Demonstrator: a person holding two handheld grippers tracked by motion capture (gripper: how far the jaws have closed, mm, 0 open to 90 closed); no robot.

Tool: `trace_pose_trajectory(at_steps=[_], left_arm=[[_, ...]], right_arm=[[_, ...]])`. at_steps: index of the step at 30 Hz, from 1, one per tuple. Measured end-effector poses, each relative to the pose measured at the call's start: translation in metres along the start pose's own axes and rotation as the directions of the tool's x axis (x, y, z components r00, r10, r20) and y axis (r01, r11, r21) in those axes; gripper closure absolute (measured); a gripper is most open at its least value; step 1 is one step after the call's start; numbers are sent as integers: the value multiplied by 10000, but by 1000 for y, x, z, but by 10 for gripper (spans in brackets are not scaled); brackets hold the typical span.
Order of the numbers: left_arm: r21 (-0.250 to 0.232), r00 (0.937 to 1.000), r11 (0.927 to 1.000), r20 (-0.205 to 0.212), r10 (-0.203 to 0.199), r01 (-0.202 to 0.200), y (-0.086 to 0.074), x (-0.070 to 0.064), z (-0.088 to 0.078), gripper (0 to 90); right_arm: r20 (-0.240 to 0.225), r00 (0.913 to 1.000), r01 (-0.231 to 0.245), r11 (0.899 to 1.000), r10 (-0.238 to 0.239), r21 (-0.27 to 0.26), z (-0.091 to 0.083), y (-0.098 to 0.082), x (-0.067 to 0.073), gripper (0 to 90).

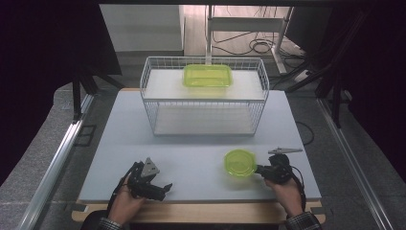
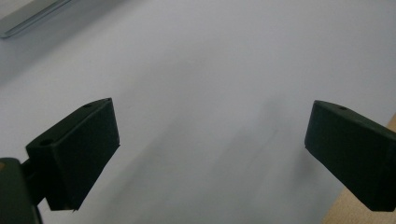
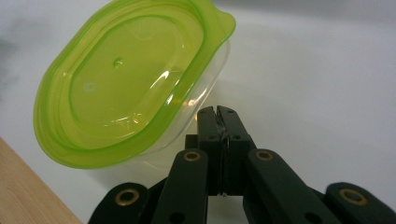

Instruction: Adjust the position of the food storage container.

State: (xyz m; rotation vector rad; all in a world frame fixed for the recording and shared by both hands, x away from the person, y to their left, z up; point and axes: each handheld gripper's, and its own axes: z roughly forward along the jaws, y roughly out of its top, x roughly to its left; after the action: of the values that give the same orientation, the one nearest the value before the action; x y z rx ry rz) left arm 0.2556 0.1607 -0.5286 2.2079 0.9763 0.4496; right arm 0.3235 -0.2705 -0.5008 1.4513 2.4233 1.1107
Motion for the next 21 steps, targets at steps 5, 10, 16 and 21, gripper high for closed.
trace_pose_trajectory(at_steps=[5,10,16,21], left_arm=[[15,10000,10000,5,5,-5,0,0,0,27],[44,10000,10000,6,28,-28,0,0,0,27],[73,10000,10000,4,44,-44,0,-1,1,27],[51,10000,10000,-18,15,-15,0,0,1,27]], right_arm=[[-468,9986,268,9996,-263,111,15,8,13,885],[-792,9951,605,9979,-586,220,30,14,27,884],[-1198,9896,835,9959,-790,334,45,23,41,884],[-1481,9834,1125,9927,-1050,430,59,31,55,884]])
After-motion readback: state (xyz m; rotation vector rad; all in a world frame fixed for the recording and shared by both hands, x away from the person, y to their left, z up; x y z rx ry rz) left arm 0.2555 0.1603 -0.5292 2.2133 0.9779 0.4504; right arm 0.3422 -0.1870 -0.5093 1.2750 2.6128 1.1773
